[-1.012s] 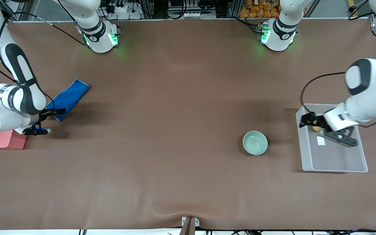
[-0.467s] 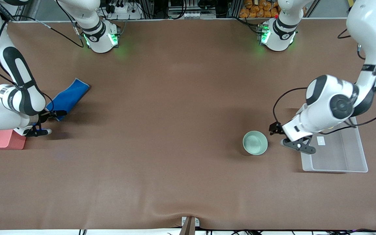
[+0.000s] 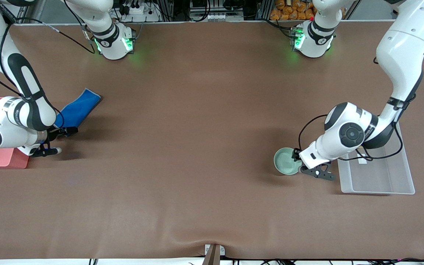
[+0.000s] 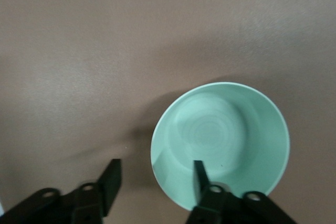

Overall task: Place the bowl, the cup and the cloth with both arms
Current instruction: 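Move the left gripper to the green bowl and grasp its rim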

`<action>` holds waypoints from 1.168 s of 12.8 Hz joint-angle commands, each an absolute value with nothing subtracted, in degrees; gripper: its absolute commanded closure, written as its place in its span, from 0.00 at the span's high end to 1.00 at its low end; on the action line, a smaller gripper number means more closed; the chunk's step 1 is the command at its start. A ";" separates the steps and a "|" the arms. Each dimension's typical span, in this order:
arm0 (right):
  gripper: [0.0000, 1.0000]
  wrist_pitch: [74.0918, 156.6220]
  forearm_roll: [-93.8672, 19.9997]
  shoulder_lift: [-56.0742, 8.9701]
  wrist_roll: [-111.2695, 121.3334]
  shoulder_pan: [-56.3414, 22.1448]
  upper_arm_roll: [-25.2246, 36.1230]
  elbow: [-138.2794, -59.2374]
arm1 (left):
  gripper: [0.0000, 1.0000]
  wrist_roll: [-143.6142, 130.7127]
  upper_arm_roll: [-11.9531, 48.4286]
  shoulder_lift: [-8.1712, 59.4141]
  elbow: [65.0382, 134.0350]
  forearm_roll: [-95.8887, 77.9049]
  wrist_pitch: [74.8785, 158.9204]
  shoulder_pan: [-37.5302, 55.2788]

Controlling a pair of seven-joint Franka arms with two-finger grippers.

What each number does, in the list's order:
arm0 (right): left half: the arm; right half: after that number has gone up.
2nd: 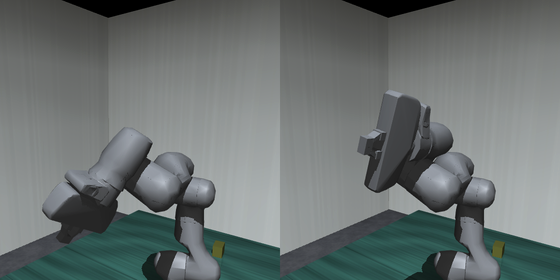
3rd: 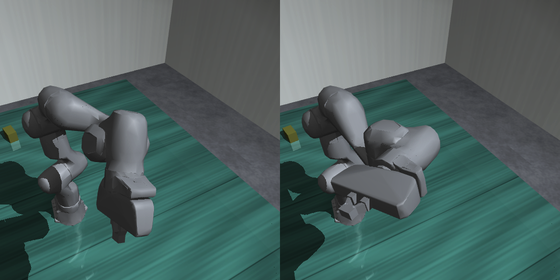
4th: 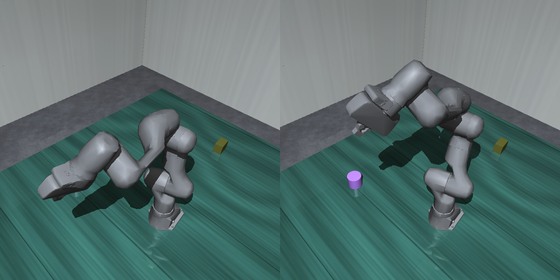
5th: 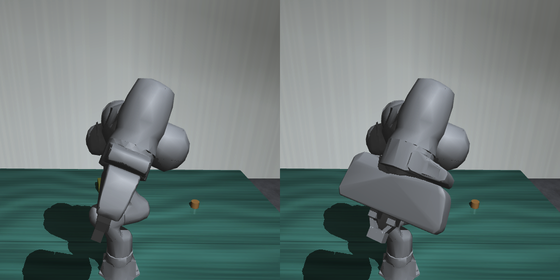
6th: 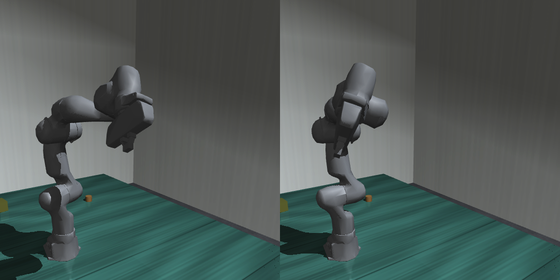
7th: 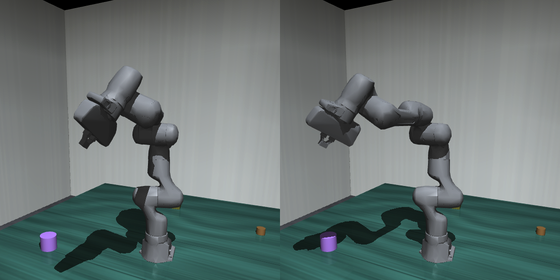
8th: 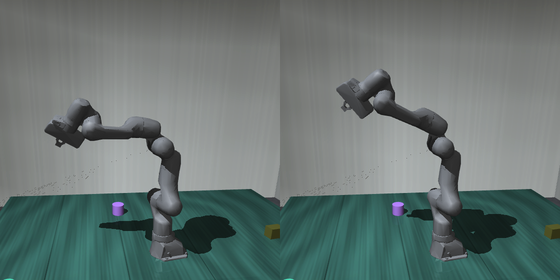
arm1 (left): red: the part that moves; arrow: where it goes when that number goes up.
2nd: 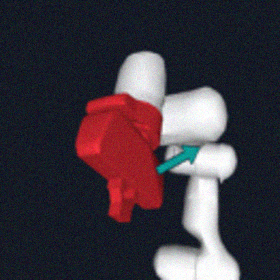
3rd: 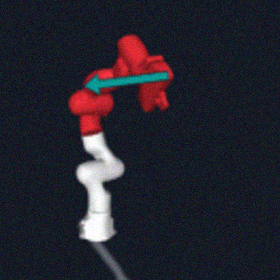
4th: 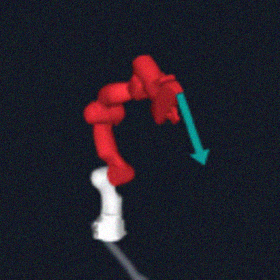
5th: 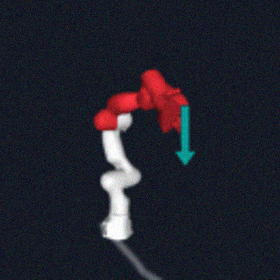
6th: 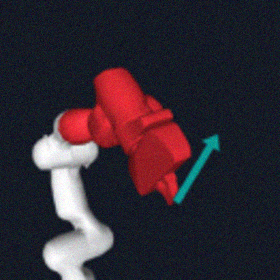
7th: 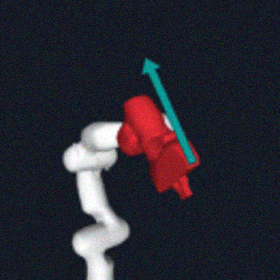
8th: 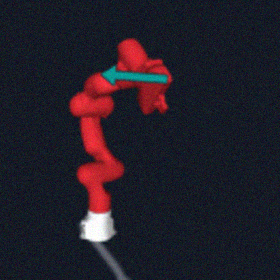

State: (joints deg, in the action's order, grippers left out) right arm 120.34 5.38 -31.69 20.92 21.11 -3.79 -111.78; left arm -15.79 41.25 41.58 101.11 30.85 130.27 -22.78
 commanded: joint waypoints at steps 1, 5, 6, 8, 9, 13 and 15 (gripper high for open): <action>1.00 121.11 4.39 -31.64 21.88 21.18 -3.60 -112.33 | 0.32 -17.14 38.59 42.80 99.58 31.91 131.12 -19.70; 1.00 121.64 4.48 -31.73 22.06 21.18 -3.60 -112.06 | 0.00 -16.96 37.88 43.51 99.49 32.17 132.45 -19.86; 1.00 121.73 4.48 -31.82 22.06 21.09 -3.60 -111.97 | 0.00 -16.61 37.88 43.16 98.88 32.17 132.36 -20.04; 1.00 121.82 4.48 -31.82 22.06 21.18 -3.60 -111.71 | 0.00 -15.82 38.14 41.50 97.65 31.99 130.35 -20.91; 1.00 121.82 4.48 -31.82 22.06 21.18 -3.60 -111.27 | 0.00 -15.65 38.41 39.92 97.39 31.82 128.43 -21.09; 1.00 122.87 4.48 -31.82 22.32 21.53 -3.69 -111.27 | 0.00 -12.15 40.25 32.71 95.47 28.76 123.24 -22.06; 1.00 123.31 4.39 -32.17 24.42 22.06 -3.60 -111.62 | 0.00 -7.32 40.25 32.17 90.03 26.72 117.28 -22.32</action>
State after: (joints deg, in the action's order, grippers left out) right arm 122.90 5.38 -31.84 21.94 21.30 -3.64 -111.59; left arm -11.82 39.89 33.84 93.57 28.73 122.40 -21.51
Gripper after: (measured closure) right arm 0.000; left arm 0.974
